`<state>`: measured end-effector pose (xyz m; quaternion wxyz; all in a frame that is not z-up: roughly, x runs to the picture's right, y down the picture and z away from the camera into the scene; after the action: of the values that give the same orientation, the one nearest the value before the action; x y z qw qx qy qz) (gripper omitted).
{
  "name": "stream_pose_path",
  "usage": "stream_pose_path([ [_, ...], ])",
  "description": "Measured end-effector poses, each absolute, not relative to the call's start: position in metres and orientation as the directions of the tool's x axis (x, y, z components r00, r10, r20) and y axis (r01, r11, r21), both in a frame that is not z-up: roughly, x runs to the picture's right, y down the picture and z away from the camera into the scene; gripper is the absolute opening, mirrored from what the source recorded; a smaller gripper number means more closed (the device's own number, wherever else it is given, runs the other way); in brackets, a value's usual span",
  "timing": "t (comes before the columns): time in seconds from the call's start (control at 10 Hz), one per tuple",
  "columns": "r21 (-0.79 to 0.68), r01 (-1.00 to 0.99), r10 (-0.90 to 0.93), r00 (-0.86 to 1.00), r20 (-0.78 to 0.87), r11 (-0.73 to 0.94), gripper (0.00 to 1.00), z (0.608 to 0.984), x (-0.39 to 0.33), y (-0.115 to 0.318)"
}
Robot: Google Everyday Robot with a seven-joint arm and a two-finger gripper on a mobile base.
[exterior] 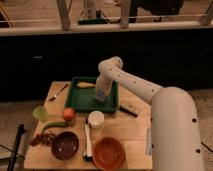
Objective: Place sponge in tray
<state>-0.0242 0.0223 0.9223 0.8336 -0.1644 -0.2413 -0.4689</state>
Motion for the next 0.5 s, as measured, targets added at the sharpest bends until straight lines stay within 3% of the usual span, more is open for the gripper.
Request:
stream_pose_path([
  [0.1, -0.046, 0.865, -0.704, 0.436, 0.560, 0.499, 0.01, 0.9224, -0.0262, 0.0227],
  [0.5, -0.049, 0.883, -0.703, 0.405, 0.584, 0.467, 0.36, 0.9235, -0.0353, 0.0258],
])
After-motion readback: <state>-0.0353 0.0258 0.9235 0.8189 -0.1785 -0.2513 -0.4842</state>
